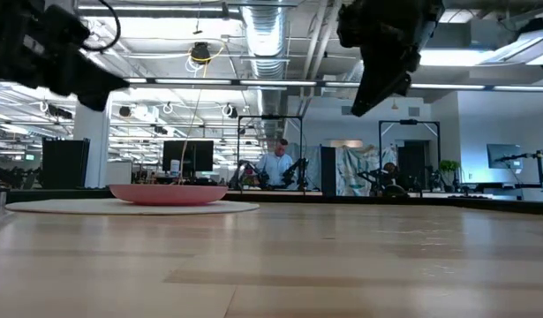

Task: Pick & Place donuts
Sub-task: Return to Home Position

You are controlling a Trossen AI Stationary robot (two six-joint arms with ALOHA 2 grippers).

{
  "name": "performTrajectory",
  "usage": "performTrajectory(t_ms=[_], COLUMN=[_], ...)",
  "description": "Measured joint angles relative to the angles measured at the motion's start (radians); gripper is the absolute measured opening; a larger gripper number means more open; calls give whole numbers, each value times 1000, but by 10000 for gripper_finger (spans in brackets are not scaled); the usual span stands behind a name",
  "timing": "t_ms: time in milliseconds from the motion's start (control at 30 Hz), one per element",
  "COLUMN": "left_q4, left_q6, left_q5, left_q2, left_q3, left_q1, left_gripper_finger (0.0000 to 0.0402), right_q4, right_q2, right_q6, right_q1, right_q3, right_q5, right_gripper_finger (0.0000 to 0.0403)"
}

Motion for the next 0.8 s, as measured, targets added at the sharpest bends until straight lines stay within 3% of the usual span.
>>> performTrajectory(t_ms=[233, 500, 800], left_q4=[231, 235, 234], left_q6=[-99, 10, 18], left_q5=[-93, -143, -142], left_q2=[-7, -8, -3], left_q3=[-98, -98, -99], left_q1=[-54, -78, -79], left_gripper_finger=[0, 0, 0], right_q4=[-2, 102, 309], right_q2=[-115, -348, -653], right_q6=[8, 3, -65], right_q1=[-17, 3, 3], right_q3=[-100, -306, -576], right_q5=[20, 25, 54], right_gripper_finger=[1, 0, 0])
